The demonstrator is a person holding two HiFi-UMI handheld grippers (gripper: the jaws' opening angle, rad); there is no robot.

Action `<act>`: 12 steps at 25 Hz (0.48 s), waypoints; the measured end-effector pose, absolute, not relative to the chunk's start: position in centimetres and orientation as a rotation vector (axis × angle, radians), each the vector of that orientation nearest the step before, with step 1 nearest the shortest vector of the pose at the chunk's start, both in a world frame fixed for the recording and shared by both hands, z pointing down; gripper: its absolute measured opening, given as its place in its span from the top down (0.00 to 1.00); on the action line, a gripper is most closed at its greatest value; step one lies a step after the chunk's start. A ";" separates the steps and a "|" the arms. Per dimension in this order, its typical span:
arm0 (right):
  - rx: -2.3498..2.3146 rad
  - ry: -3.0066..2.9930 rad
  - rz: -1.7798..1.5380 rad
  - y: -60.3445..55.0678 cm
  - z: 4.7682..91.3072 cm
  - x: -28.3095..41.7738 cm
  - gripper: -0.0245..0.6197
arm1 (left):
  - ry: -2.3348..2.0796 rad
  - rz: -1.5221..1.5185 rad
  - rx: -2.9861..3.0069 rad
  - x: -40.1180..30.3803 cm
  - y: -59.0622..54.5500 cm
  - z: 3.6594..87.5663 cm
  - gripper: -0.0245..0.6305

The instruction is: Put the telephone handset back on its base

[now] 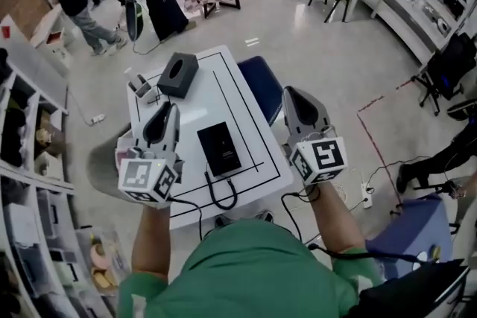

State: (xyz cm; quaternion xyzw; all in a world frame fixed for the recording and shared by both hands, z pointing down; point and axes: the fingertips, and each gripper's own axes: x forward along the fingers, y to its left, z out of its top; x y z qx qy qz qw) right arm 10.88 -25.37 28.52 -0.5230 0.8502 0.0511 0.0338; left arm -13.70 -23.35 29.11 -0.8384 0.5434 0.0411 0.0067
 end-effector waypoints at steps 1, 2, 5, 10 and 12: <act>-1.615 2.607 0.161 -25.4 28.5 11.1 0.93 | 1.706 0.130 -2.623 -13.6 -23.4 29.3 0.86; -1.619 2.601 0.165 -25.4 28.5 11.3 0.93 | 1.712 0.132 -2.623 -13.5 -23.5 29.4 0.86; -1.636 2.592 0.153 -25.1 28.9 11.8 0.93 | 1.730 0.123 -2.635 -13.5 -23.5 30.3 0.86; -1.651 2.586 0.136 -24.8 29.3 12.3 0.93 | 1.741 0.122 -2.651 -13.3 -23.7 30.8 0.86; -1.653 2.587 0.135 -25.0 29.3 12.3 0.93 | 1.738 0.123 -2.655 -13.2 -24.0 30.8 0.86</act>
